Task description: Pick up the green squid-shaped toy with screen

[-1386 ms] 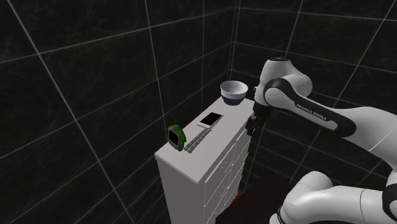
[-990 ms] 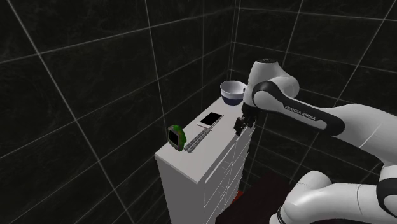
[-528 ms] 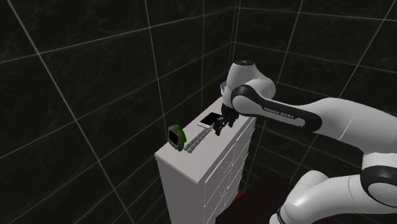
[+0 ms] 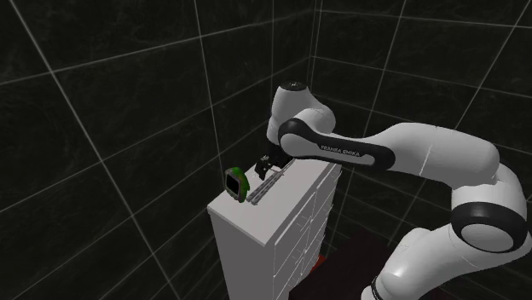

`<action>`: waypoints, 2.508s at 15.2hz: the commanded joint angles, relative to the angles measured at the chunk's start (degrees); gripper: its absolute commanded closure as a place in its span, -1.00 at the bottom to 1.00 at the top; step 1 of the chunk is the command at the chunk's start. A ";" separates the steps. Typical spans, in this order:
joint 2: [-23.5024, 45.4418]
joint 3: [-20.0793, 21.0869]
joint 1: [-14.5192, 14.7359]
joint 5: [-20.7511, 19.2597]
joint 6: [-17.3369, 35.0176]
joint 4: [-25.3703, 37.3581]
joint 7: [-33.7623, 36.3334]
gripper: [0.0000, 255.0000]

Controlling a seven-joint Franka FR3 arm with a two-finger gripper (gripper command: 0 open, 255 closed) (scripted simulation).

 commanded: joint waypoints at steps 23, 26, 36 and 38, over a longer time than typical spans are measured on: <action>15.08 6.79 1.91 -6.26 9.71 9.01 9.30 1.00; 15.06 6.78 1.91 -6.24 9.70 9.00 9.28 1.00; 15.73 6.83 1.90 -6.47 2.64 16.70 9.30 1.00; 16.07 6.87 1.91 -6.59 1.02 18.63 9.34 1.00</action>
